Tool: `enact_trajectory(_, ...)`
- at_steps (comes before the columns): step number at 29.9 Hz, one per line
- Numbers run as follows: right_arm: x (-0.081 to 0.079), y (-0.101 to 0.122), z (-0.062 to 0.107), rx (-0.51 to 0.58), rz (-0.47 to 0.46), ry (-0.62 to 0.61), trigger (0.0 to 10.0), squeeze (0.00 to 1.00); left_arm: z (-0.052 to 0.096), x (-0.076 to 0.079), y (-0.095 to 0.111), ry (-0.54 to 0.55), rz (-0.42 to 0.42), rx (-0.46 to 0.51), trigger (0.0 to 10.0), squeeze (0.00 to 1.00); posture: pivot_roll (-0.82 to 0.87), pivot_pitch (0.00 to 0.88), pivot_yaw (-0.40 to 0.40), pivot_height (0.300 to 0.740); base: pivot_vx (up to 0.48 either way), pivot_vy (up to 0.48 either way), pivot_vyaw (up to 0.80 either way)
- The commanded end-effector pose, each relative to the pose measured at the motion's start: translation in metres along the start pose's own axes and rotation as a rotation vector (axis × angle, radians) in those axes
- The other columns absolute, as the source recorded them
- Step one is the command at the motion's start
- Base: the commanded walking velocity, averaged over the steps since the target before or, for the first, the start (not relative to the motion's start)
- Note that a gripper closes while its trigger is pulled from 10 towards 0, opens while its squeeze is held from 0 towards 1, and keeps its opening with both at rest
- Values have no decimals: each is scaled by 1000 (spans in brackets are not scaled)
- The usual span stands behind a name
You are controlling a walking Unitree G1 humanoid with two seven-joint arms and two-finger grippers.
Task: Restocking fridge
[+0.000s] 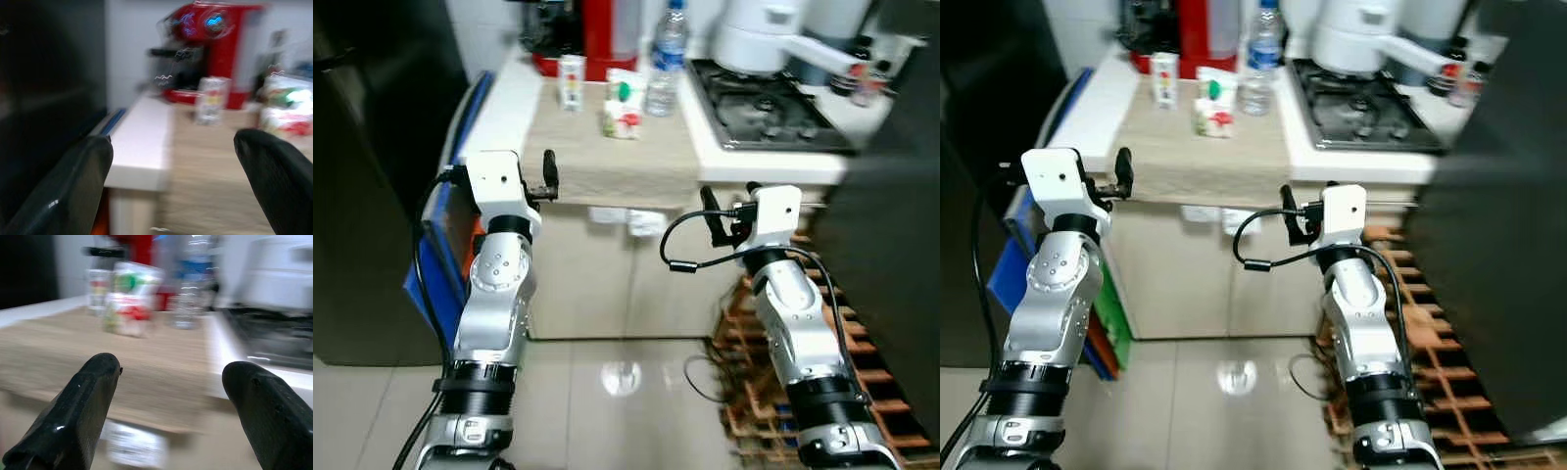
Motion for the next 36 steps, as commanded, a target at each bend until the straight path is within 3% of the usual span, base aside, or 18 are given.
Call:
enact_trajectory(1,13,3,2,12,12,-32,10000,0,-2,12,7,-29,3,20,10000,0,-58,0,-20,740,465,0,0)
enact_trajectory(18,15,14,6,59,-3,-66,10000,0,-6,31,10,-162,37,-9,10000,0,-70,0,-10,740,480,0,-256)
enact_trajectory(19,14,14,8,60,-3,-62,10000,0,-5,40,11,-212,150,-20,10000,0,-71,0,-8,740,480,0,0)
enact_trajectory(20,13,14,8,60,-3,-60,10000,0,-4,43,12,-228,201,-26,10000,0,-71,0,-8,740,480,0,0)
enact_trajectory(22,12,16,9,64,0,-55,10000,0,-7,43,13,-216,149,-34,10000,0,-73,0,-4,740,240,0,0)
enact_trajectory(25,13,18,10,73,3,-63,10000,0,-8,46,18,-247,133,-17,10000,0,-76,0,-2,740,0,0,0)
enact_trajectory(31,26,33,20,106,35,-132,10000,0,-8,46,24,-273,151,-18,10000,0,-76,0,1,740,0,0,0)
enact_trajectory(32,37,29,31,66,37,-201,10000,0,-7,49,25,-296,182,-26,10000,0,-79,0,0,740,0,0,0)
enact_trajectory(33,37,29,31,66,37,-201,10000,0,-7,49,25,-296,182,-26,10000,0,-79,0,0,740,0,0,0)
enact_trajectory(36,39,17,44,4,38,-225,10000,0,-6,49,22,-301,122,-26,10000,0,-96,0,6,740,0,0,-246)
Point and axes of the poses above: a point about 5 cm out from each wrist's last joint towards the gripper, its own z axis pointing back from the gripper into the wrist, its own y axis along the axis of the wrist's last joint, x = y × z, the point moved 2 cm from there along -z, pointing out of the wrist towards the gripper, and after that the axes turned 15 degrees about z, right-handed, at the moved point
